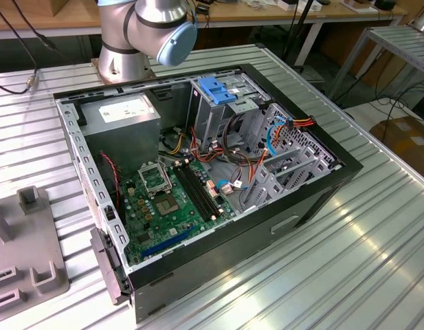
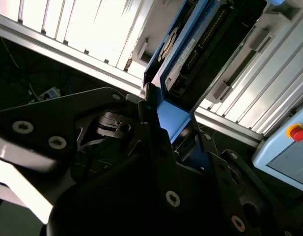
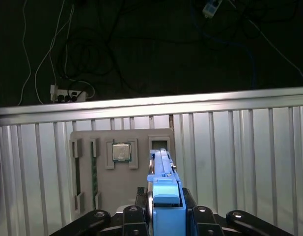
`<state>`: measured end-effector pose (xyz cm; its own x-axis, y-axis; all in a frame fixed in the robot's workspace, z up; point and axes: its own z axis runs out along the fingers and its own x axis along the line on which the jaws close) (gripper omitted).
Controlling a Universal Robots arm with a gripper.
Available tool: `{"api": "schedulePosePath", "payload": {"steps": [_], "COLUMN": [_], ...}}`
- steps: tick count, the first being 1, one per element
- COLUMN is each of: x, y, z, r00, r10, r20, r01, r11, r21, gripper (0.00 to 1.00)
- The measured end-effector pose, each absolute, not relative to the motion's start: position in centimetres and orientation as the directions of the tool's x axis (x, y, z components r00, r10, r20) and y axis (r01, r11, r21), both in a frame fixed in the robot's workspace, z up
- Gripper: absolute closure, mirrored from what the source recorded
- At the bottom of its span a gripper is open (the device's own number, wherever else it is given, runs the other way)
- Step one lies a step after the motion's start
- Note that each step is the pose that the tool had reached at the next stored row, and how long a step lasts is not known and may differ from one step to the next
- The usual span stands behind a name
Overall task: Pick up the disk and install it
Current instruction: 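Pick up the disk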
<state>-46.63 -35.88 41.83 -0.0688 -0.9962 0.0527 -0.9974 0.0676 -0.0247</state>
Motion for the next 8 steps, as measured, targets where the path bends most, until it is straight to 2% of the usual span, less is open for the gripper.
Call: {"api": "schedulePosePath", "payload": {"steps": [8], "x": [-46.63], "y": [-35.88], "z": [42.8], "r00": [-0.069], "r10": [-0.996], "r20": [0.053], "r01": [-0.997], "r11": [0.068], "r21": [-0.025], "gripper": [0.63]}}
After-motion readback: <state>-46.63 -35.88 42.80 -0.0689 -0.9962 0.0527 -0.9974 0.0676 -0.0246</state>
